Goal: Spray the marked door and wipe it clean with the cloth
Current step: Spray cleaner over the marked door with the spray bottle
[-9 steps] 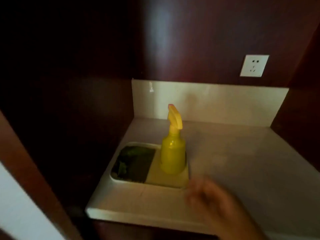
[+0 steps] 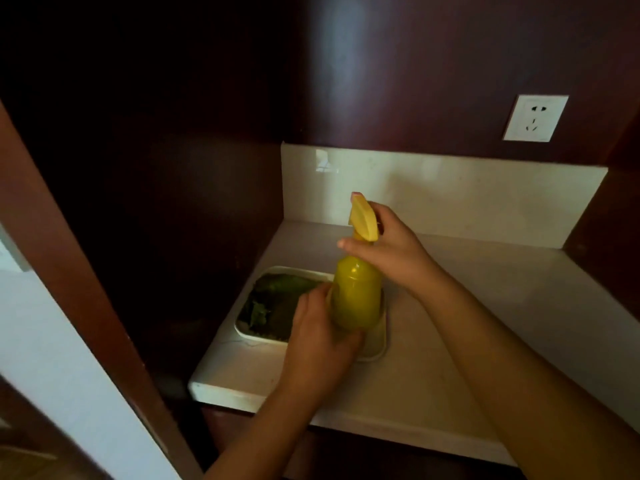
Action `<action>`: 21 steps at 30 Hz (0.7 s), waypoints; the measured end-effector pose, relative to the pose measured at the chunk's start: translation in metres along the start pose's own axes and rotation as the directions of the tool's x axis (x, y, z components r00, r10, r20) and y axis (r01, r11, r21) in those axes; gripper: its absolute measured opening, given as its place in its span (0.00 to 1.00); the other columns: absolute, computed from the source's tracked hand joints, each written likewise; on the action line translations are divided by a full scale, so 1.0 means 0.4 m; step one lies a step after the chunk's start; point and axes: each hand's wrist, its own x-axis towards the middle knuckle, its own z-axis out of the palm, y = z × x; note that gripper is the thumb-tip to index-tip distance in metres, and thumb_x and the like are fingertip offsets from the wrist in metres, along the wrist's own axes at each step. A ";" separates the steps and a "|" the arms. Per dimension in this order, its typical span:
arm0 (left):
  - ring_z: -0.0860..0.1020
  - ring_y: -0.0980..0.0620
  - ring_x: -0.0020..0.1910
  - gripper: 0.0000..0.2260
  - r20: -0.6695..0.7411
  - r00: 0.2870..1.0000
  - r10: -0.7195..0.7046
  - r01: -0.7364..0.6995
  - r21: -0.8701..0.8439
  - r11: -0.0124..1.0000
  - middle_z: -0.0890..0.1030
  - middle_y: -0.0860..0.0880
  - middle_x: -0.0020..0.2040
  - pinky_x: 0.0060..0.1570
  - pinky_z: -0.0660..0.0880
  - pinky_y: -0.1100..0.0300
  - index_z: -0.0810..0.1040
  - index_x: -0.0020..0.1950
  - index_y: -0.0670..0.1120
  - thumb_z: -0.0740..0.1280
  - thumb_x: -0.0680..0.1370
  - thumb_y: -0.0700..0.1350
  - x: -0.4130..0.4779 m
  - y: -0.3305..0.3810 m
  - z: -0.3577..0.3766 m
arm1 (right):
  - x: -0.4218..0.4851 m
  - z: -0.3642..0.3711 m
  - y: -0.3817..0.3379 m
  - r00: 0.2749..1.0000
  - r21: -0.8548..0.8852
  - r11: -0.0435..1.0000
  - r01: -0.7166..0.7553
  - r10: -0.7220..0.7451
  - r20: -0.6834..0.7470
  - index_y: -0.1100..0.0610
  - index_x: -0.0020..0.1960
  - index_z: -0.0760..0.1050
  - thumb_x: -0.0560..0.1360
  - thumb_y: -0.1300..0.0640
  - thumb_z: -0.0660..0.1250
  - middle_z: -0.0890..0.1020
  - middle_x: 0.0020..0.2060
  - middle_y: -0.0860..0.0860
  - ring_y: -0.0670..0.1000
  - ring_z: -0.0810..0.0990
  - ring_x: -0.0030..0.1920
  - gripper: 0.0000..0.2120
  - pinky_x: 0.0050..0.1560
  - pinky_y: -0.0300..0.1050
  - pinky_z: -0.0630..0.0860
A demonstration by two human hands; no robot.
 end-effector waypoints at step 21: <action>0.76 0.71 0.53 0.34 0.476 0.690 0.545 -0.199 -0.600 0.775 0.76 0.74 0.54 0.49 0.75 0.73 0.67 0.59 0.69 0.81 0.64 0.45 -0.035 0.292 0.173 | -0.439 -0.174 -0.185 0.693 -0.423 0.904 -0.066 -0.264 -0.671 0.53 0.56 0.72 0.70 0.38 0.67 0.79 0.45 0.42 0.43 0.79 0.47 0.22 0.46 0.37 0.73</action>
